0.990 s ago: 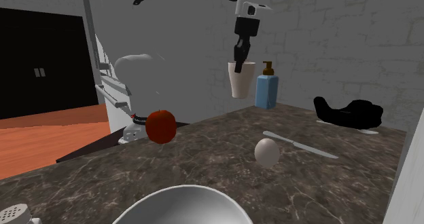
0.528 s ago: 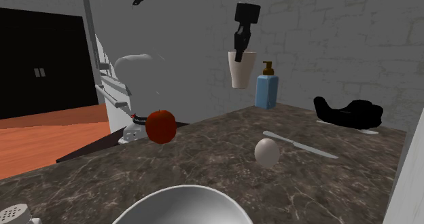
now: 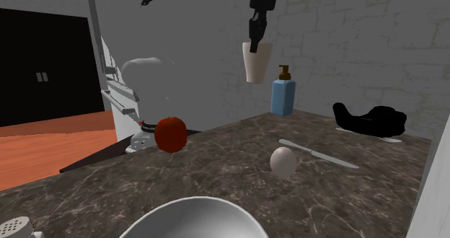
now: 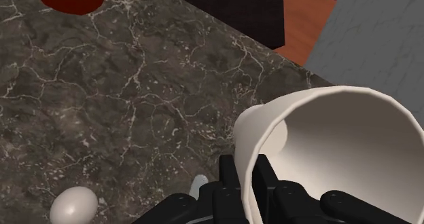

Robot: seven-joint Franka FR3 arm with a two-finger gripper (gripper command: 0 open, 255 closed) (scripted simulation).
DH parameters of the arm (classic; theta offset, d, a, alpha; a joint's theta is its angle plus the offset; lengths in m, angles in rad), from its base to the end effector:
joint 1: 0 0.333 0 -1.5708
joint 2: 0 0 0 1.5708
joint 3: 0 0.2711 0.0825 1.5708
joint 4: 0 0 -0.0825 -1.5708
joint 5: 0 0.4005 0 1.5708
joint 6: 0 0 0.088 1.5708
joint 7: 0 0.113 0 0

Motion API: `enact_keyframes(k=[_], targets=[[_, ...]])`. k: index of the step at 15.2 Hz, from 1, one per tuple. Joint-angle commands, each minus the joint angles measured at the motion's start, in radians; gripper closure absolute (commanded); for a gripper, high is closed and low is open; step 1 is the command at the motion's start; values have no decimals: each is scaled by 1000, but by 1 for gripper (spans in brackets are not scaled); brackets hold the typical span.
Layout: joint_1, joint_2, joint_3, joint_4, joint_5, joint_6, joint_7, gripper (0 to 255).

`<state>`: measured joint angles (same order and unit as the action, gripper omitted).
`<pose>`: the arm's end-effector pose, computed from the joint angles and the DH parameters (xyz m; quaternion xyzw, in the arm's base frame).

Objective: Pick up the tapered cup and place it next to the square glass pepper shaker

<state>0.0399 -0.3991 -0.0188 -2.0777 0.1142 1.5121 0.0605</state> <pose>0.4455 0.0221 0.5286 -0.9945 0.0200 0.0855 0.0572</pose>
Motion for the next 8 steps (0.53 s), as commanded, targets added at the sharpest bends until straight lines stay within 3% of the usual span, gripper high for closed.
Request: enact_keyframes(k=[1,8], targets=[[-9,-4,-16,10,-10,-17,-22,255],[-74,-16,-137,10,-89,-42,-190,255]])
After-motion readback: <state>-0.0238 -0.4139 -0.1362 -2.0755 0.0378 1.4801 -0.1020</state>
